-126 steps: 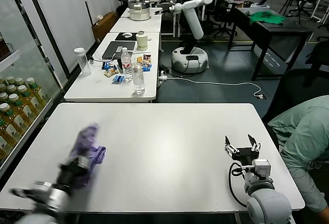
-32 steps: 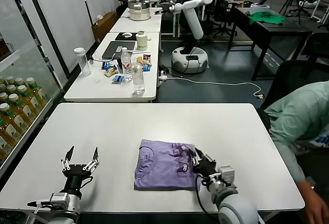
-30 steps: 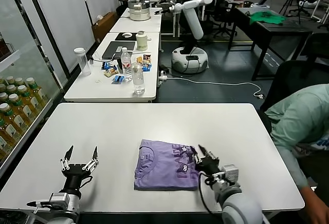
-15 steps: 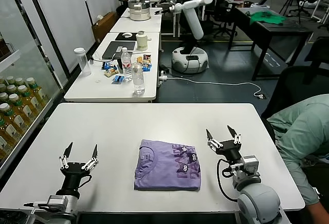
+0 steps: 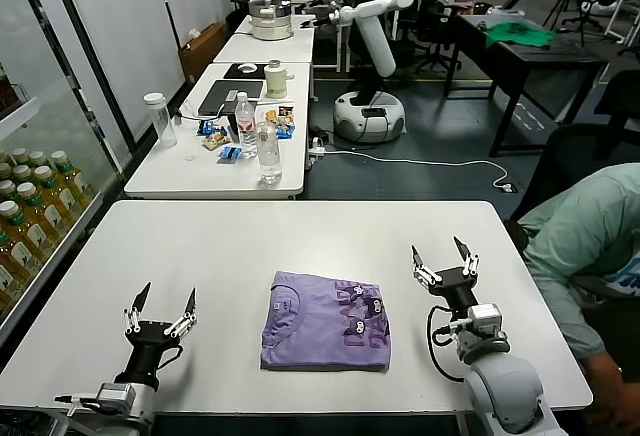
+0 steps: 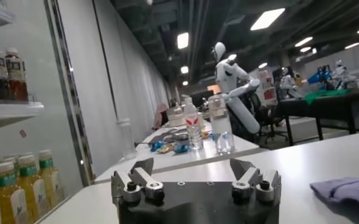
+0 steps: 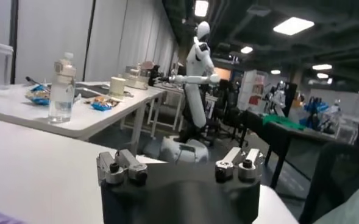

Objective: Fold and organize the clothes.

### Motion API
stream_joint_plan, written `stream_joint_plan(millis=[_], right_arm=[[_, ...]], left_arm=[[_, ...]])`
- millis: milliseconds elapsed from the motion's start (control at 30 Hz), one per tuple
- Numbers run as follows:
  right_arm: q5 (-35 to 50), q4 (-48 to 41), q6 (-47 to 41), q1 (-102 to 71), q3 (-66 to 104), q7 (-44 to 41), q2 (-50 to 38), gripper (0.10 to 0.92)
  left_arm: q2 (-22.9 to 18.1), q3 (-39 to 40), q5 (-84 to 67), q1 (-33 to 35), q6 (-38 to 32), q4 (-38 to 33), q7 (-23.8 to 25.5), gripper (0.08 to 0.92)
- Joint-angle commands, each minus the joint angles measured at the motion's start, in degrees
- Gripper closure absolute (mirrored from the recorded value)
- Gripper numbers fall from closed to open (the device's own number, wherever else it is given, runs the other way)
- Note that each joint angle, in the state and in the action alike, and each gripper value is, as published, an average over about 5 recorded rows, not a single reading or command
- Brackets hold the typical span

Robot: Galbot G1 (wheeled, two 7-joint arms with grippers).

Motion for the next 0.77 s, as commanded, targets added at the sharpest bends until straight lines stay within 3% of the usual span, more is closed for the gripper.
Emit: stream_joint_plan(millis=[33,200,433,600,767], right_arm=[[-5.3,-2.6,-0.1,4.6,-0.7,-1.0,-2.0,0.203],[-6.6,-3.9,-0.2,7.1,-1.8,-0.9,-0.4,0.203],[-9.3,-8.7,1.1,11.8,-2.6,-1.4,2.2,0.203],[-10.9,-7.9,3.4,11.3,-1.0,-2.6,1.8,0.203],[-7.3,-9.0,3.6,10.6,0.0,-2.1,-1.6,0.203]], left_arm=[[8.6,0.7,-3.7,-9.8,-1.0,8.9,-0.7,0.177],[9.4,1.6,-6.2,-15.2,-0.5,10.0,-0.5,0.177],[9.2,4.0,-7.4,-16.8,-0.8,10.1,0.1,0.177],[7.0,5.3,-9.3,-19.1,-1.5,12.2,-0.8,0.177],[5.7,6.1,-9.8,-20.3,0.2,10.0,-1.6,0.177]])
